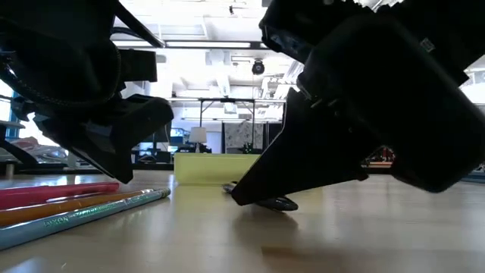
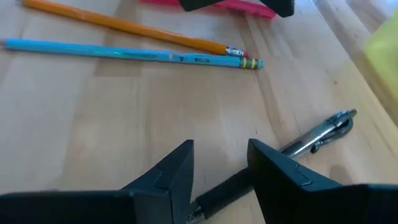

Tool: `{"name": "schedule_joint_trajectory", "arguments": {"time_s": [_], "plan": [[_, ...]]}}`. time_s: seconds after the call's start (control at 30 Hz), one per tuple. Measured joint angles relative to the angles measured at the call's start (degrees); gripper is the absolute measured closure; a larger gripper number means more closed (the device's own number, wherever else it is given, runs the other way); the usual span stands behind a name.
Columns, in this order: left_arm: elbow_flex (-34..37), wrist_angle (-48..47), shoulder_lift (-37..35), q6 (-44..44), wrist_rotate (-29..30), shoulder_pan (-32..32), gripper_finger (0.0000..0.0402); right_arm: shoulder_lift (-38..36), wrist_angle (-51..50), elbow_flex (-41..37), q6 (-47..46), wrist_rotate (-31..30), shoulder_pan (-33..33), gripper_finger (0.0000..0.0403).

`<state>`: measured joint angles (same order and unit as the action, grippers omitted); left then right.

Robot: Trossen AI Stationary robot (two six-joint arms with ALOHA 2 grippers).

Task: Pick & place school supplies into a supply box
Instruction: Put the black pen into the supply box

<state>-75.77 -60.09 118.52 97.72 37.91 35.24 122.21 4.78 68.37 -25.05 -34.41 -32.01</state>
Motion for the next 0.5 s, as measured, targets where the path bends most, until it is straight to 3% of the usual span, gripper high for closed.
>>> {"name": "schedule_joint_trajectory", "arguments": {"time_s": [0.2, 0.5], "plan": [[0.0, 0.1, 0.0, -0.3, 0.0, 0.0, 0.0270, -2.1, -1.5, 1.3, -0.5, -0.4, -0.1, 0.0265], [0.0, 0.5, 0.0, -0.4, -0.3, 0.0, 0.0270, -4.8, -14.0, 1.1, -22.3, -2.8, -0.6, 0.0265]]}}
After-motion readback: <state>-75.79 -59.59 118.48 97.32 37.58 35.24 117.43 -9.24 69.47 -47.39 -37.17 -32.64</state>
